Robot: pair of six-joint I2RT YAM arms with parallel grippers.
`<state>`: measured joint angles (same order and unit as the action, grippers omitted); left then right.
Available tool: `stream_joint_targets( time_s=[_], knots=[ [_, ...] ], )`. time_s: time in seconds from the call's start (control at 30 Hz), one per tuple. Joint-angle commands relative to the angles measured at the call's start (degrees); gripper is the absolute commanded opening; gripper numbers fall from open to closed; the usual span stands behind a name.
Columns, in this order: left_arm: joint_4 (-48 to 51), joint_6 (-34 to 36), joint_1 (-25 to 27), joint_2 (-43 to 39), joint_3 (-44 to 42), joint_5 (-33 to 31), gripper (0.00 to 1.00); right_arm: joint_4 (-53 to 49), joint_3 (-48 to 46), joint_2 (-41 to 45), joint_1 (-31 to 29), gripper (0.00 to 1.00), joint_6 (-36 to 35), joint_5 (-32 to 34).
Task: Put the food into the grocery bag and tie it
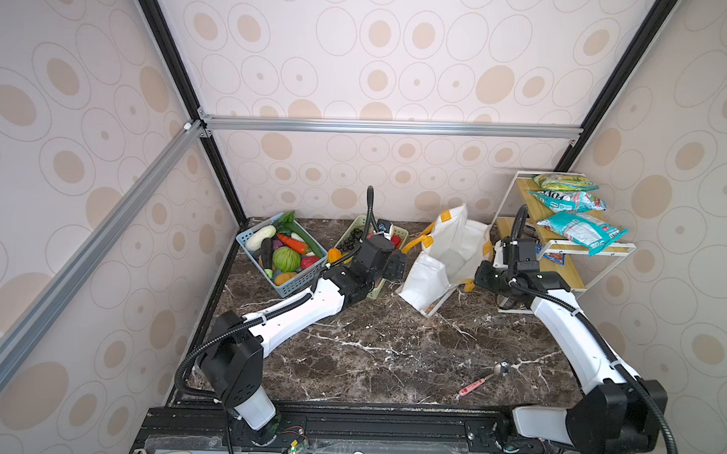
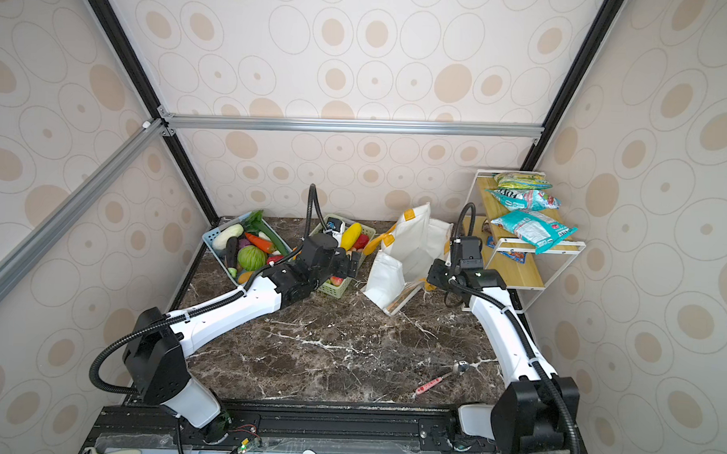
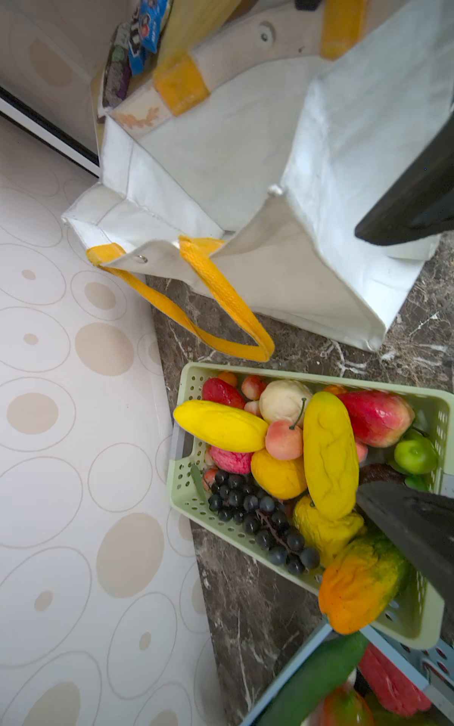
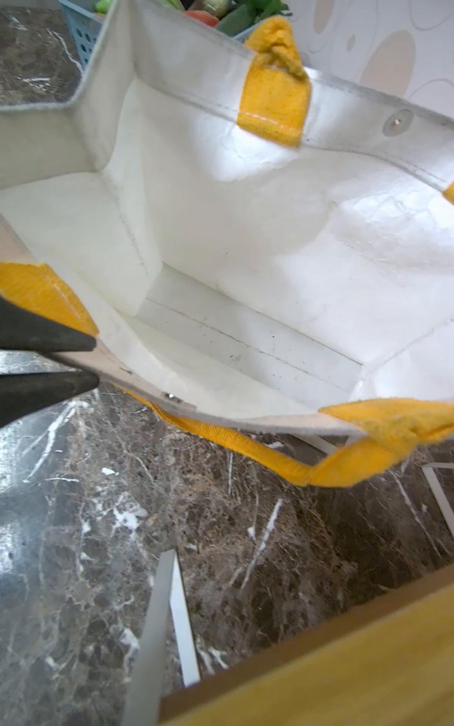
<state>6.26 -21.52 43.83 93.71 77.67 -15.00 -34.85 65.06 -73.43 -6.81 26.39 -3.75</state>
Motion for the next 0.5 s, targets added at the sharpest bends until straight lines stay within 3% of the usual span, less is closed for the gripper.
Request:
stream_joint_targets(
  time_s=[0.0, 0.47],
  knots=[
    [2.38, -3.14, 1.46, 1.65, 4.93, 2.31, 0.94, -4.39, -1.83, 3.16, -1.63, 0.14, 0.82, -0.17],
    [10.78, -6.09, 4.81, 11.91, 19.83, 0.88, 0.91, -9.33, -4.21, 9.03, -7.43, 0.14, 1.46, 0.06]
  ],
)
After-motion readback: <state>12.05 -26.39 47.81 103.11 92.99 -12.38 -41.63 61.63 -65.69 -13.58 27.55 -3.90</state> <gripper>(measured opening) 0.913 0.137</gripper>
